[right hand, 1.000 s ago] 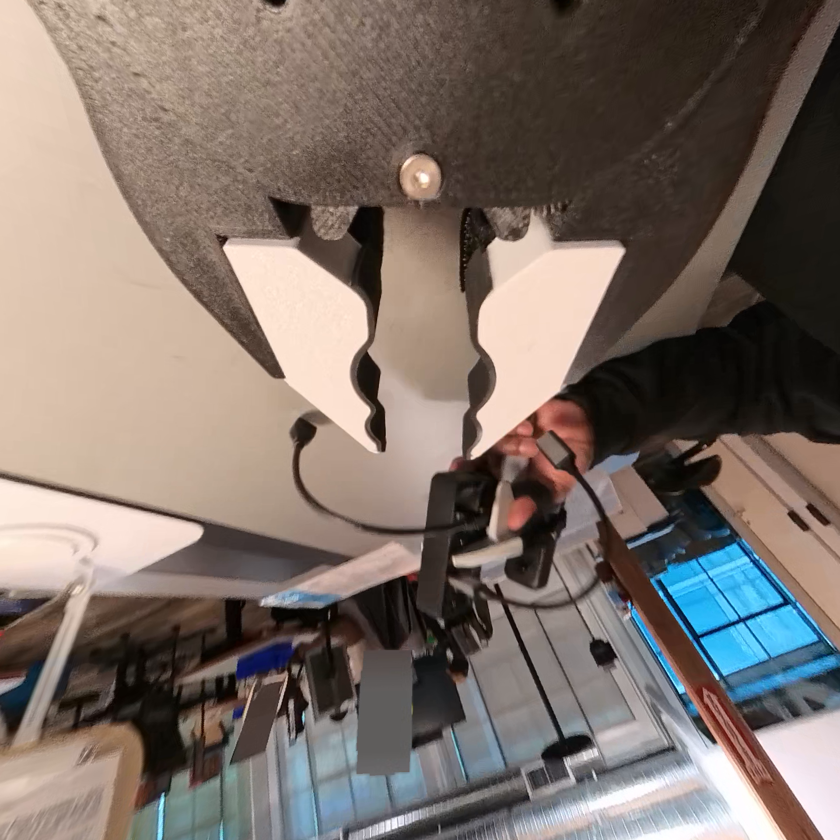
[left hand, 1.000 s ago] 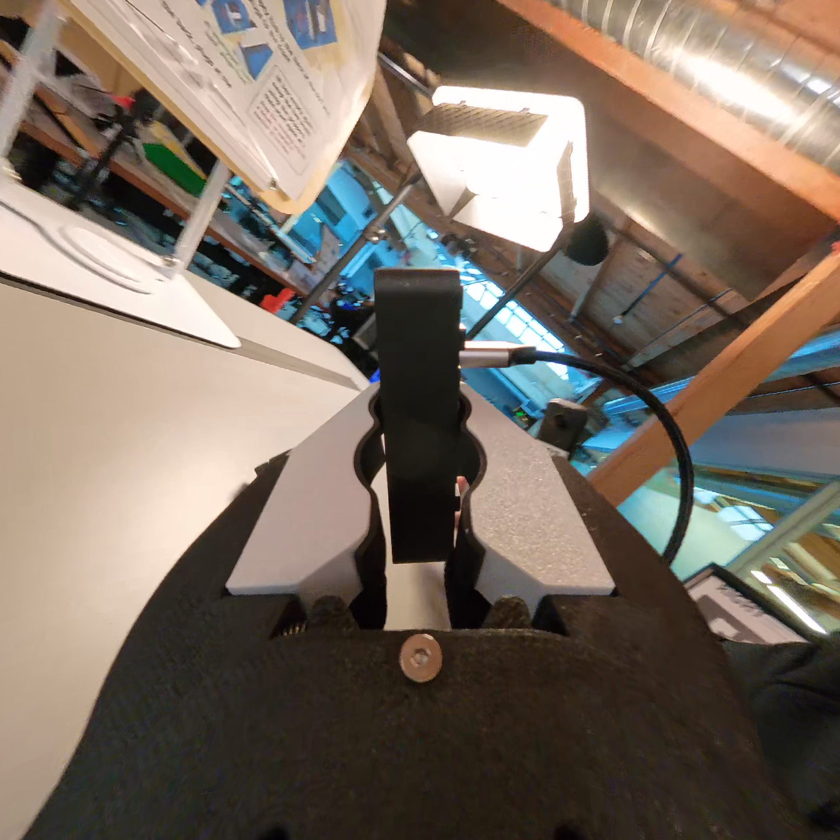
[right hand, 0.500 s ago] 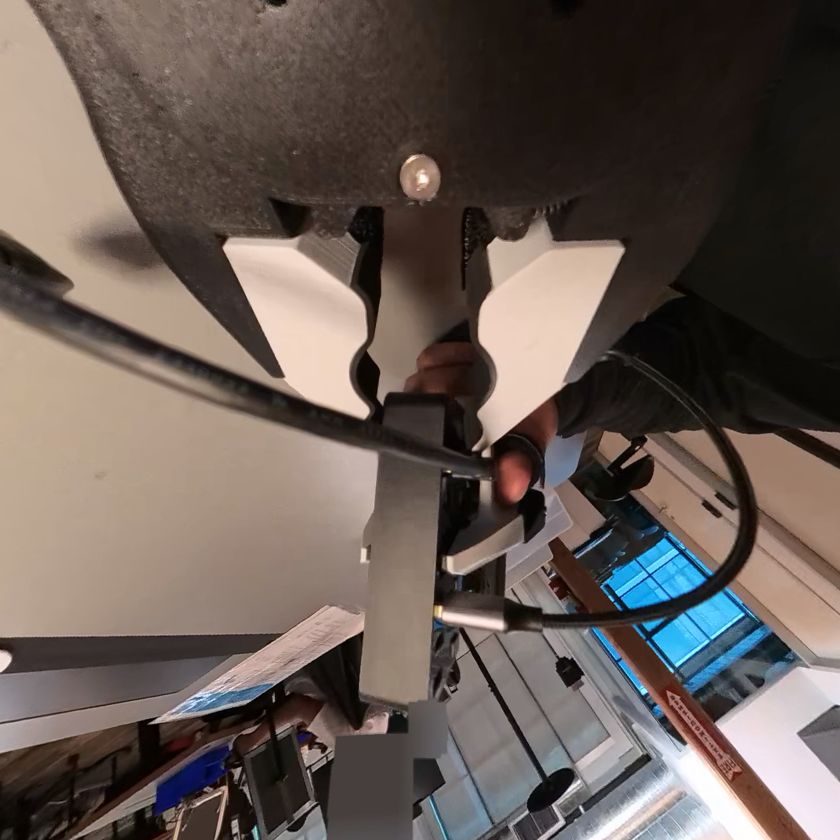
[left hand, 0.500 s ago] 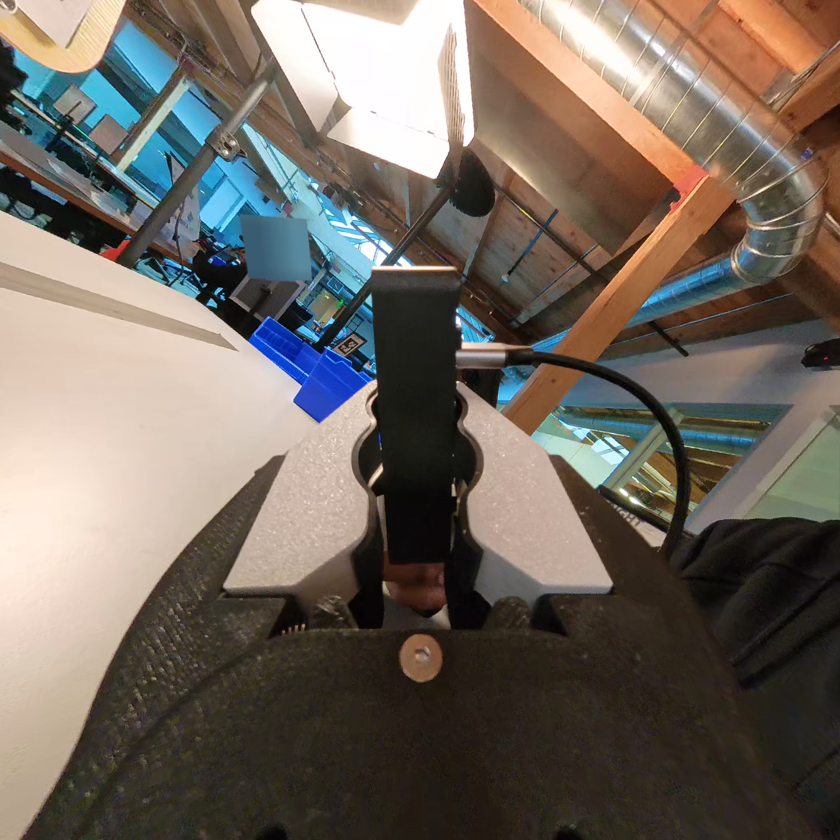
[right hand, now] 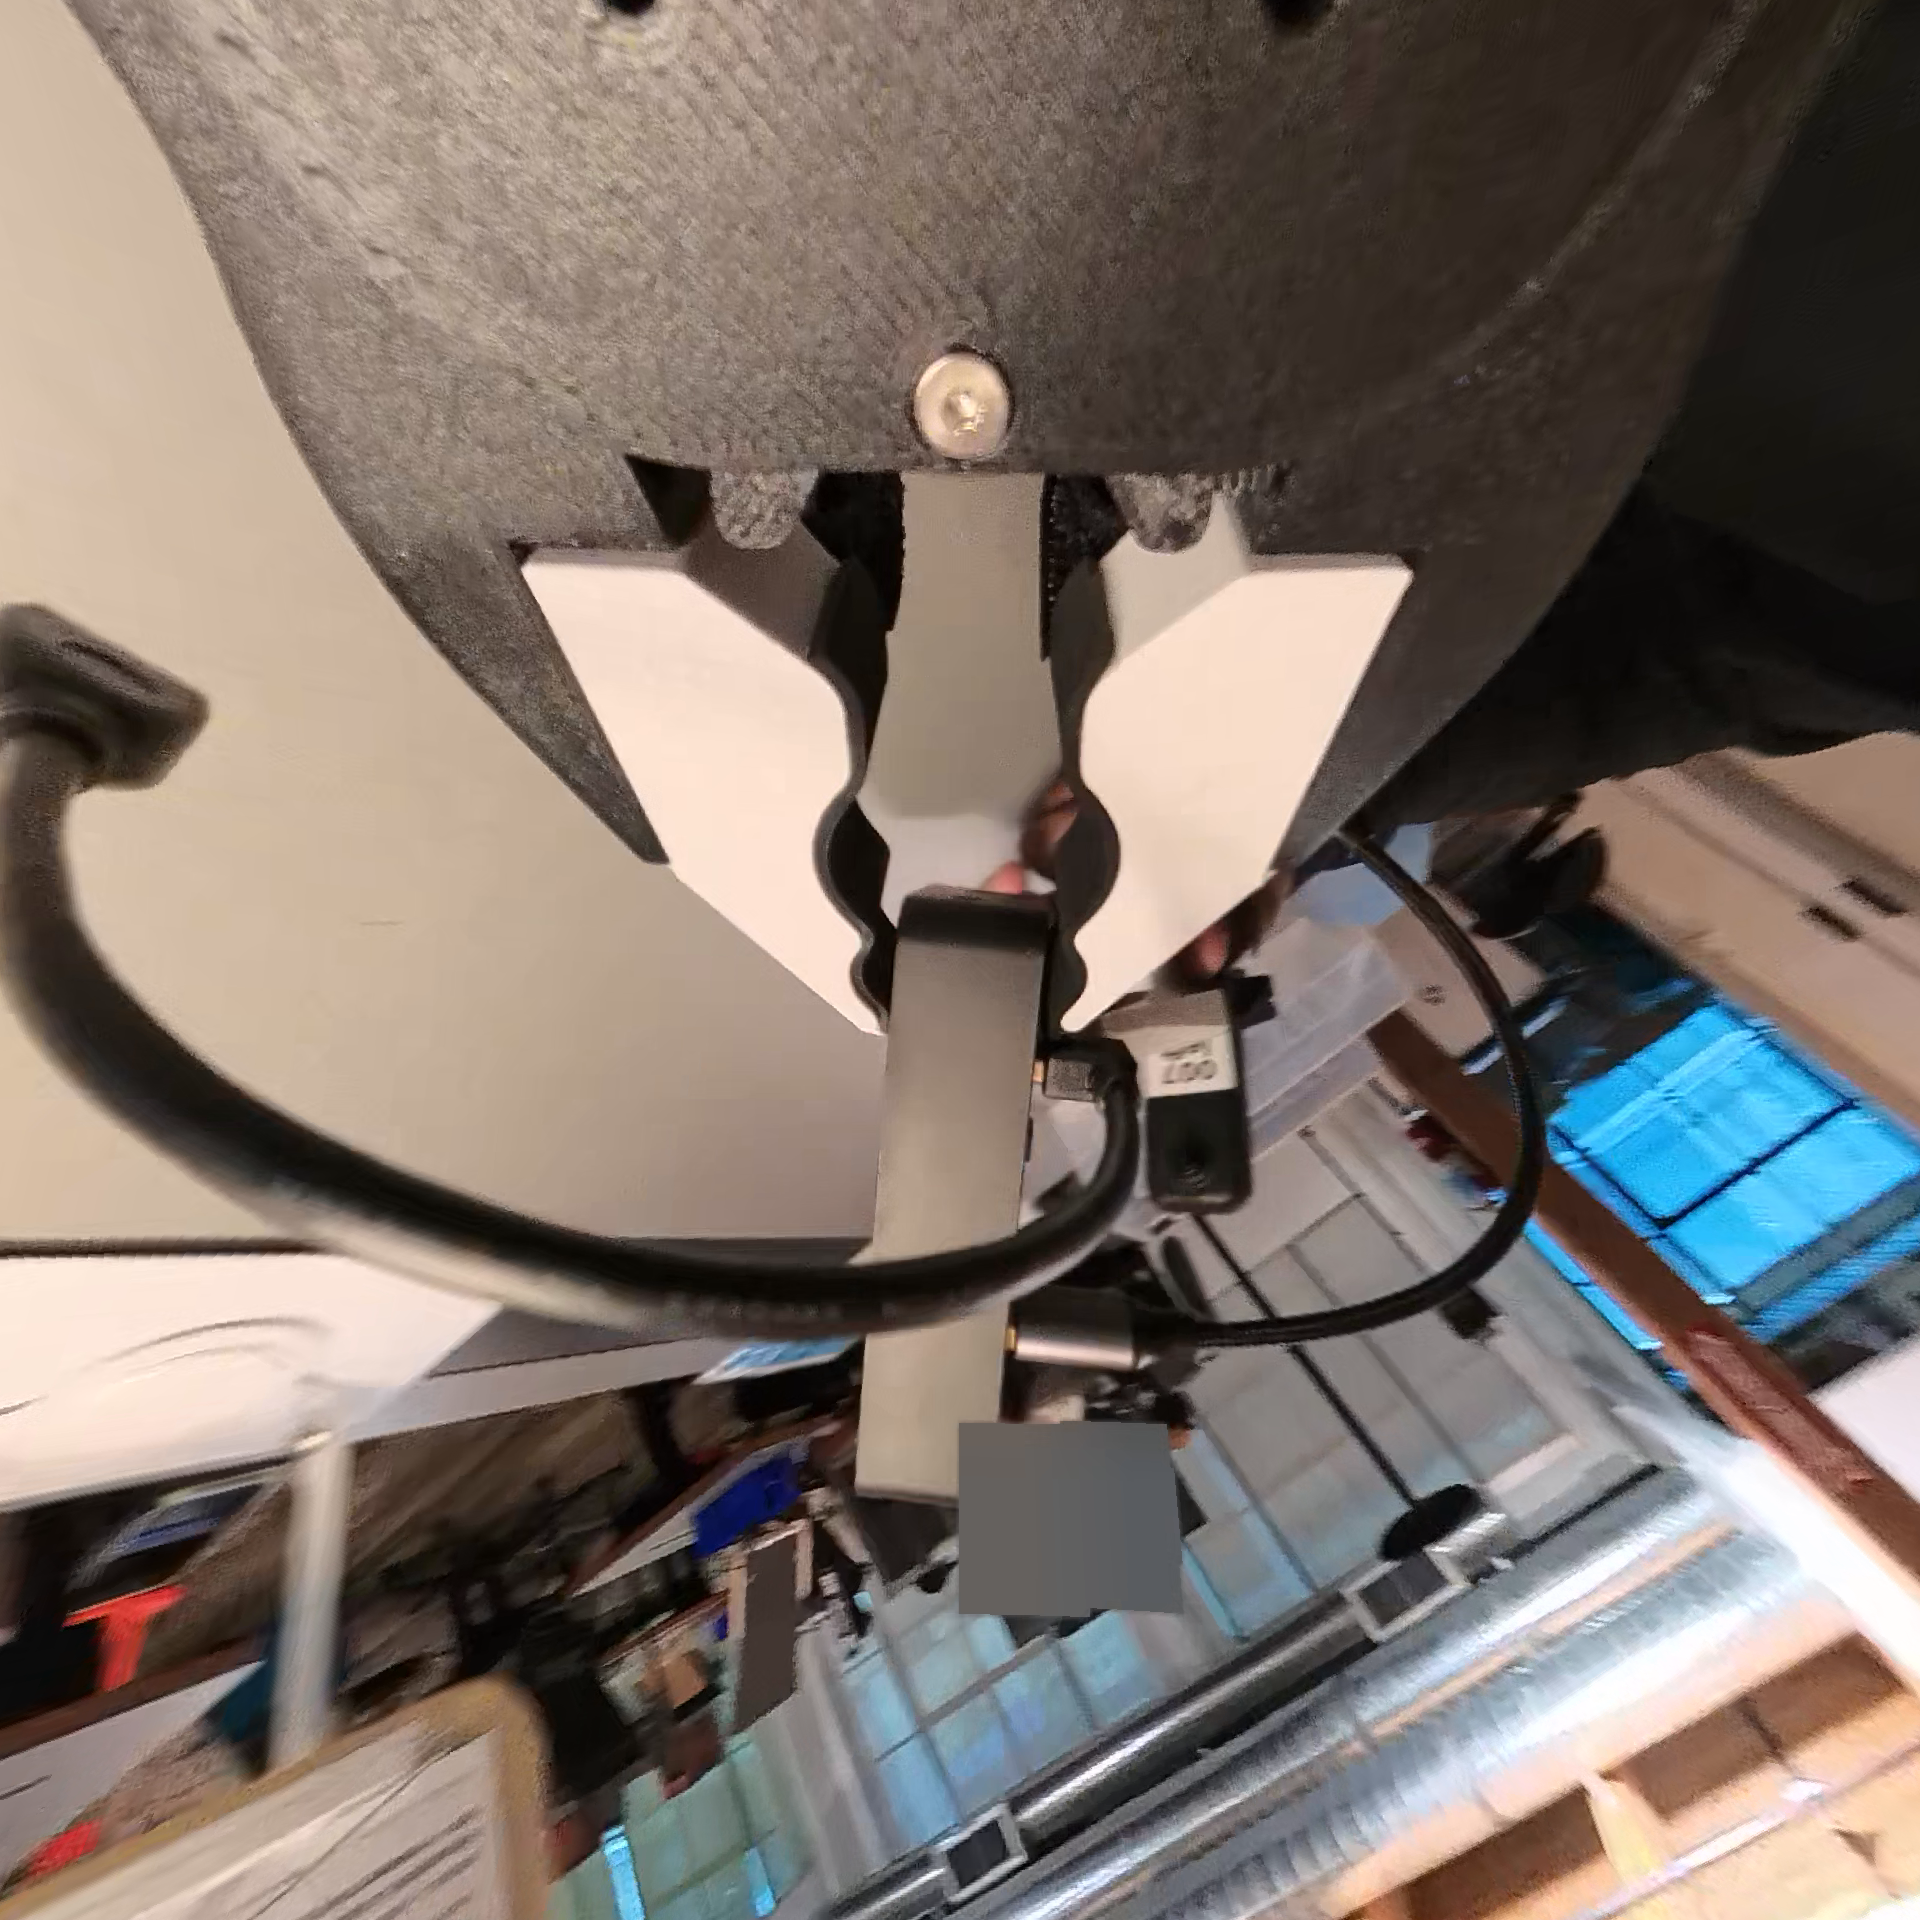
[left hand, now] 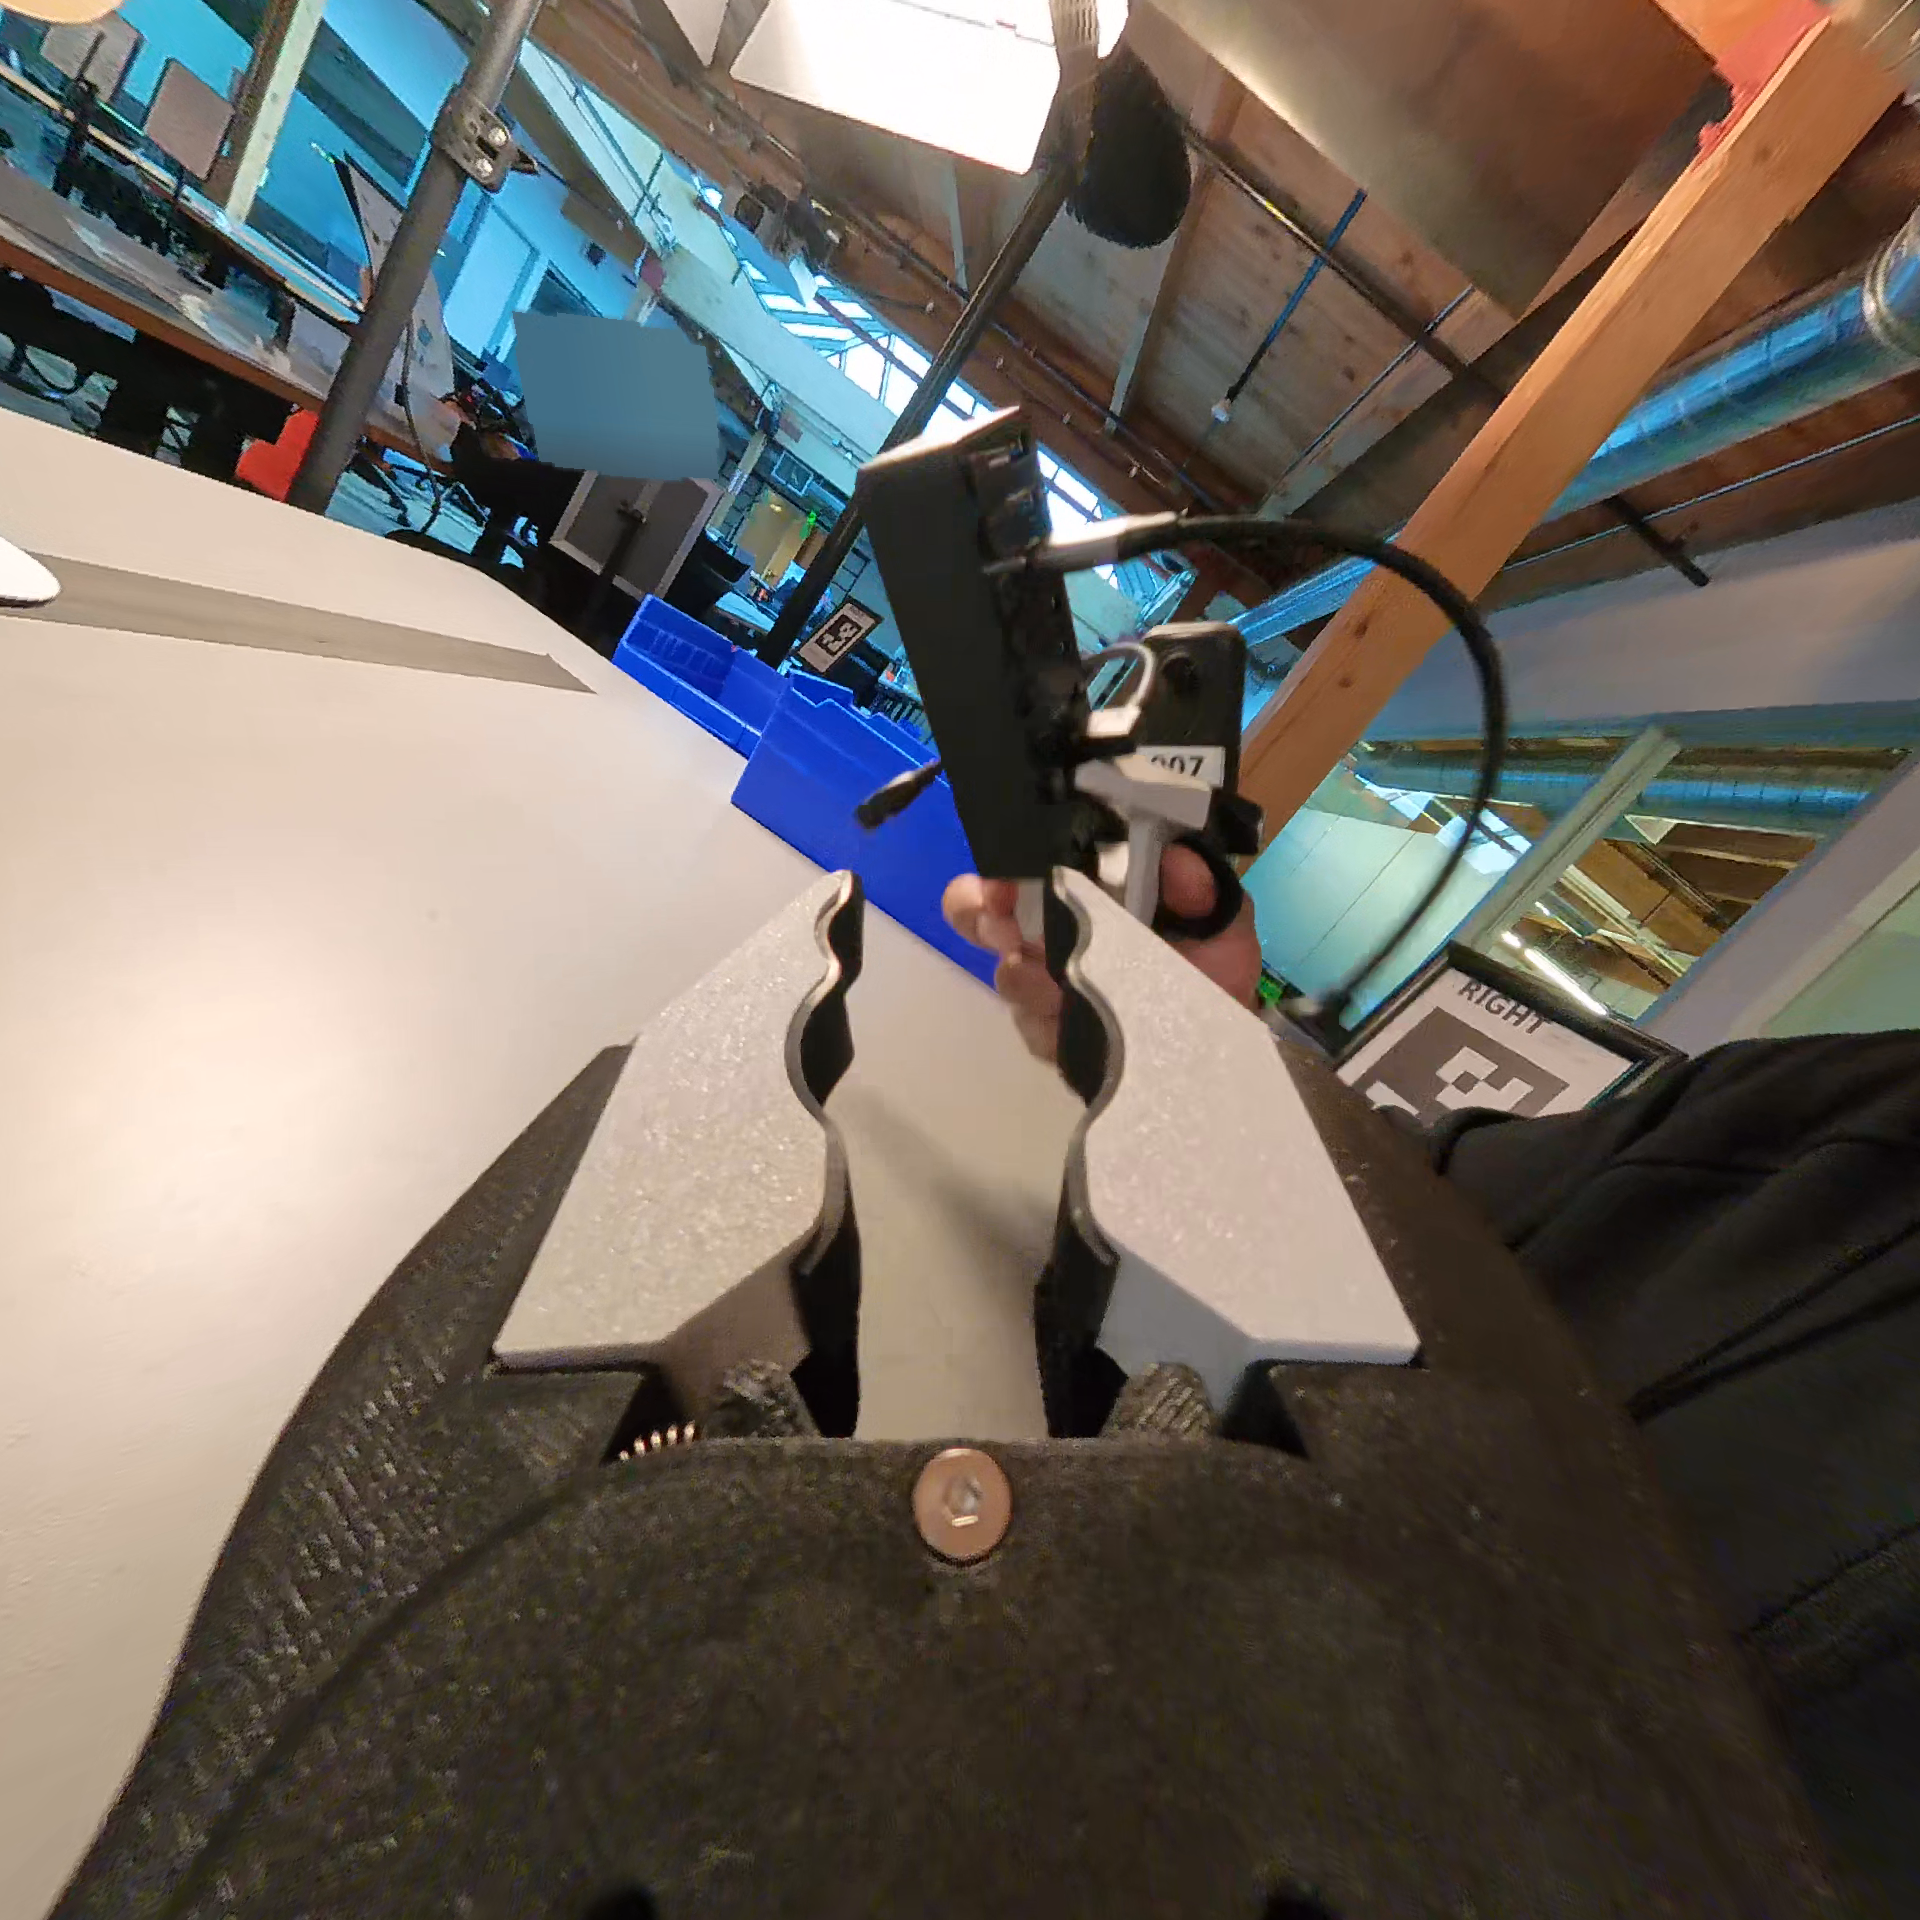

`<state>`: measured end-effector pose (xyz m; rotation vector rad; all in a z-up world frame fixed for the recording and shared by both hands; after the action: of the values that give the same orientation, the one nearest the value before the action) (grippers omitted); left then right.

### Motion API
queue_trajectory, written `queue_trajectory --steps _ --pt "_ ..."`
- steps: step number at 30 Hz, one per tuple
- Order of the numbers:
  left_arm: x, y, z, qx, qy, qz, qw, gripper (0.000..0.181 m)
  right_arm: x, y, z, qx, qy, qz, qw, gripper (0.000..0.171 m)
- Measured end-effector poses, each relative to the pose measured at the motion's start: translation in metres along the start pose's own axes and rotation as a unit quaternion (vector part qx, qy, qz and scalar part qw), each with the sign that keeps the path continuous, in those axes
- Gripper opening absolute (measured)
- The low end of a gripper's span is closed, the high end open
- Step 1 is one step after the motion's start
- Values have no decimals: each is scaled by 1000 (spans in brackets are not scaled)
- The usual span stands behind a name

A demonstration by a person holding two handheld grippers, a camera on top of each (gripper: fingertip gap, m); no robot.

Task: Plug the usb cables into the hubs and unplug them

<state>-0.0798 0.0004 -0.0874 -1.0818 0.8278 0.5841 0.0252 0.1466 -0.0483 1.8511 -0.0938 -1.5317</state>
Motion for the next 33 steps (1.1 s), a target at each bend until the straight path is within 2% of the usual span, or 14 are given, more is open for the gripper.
queue_trajectory --steps 5,8,10,15,17,19,22,26,29,33 --pt "9 -6 6 2 33 27 999 36 -59 -24 -94 153 -31 -52 986 26" --pt "13 -10 10 6 50 38 998 36 -96 -39 -168 285 -27 -98 953 26" --pt "15 -12 11 9 53 38 998 36 -119 -54 -221 387 -19 -132 912 26" --pt "16 -13 12 9 53 35 998 36 -149 -103 -338 611 21 -164 774 26" --pt "16 -13 12 8 52 37 998 36 -145 -121 -360 656 61 -168 734 26" --pt "17 -14 13 7 52 38 998 36 -133 -139 -364 672 109 -167 714 26" --pt "18 -16 14 9 53 39 998 36 -107 -161 -346 645 167 -148 731 27" --pt "18 -16 14 9 54 42 998 36 -85 -175 -316 602 189 -113 768 26" --pt "18 -16 14 10 53 40 998 36 -76 -184 -306 587 205 -86 779 27" --pt "19 -17 14 13 56 39 998 36 -56 -203 -302 542 225 -8 810 27"
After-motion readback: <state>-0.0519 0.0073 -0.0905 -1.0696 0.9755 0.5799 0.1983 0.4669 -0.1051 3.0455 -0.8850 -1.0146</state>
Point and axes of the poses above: each gripper's, where its closed fingertips meet, z out along the fingers, x out of its underside, y = z × x across the jaws, the point moved 6 cm from there along -z, back along the fingers, and after that the axes turned 4 degrees about z, right-handed, at the moved point
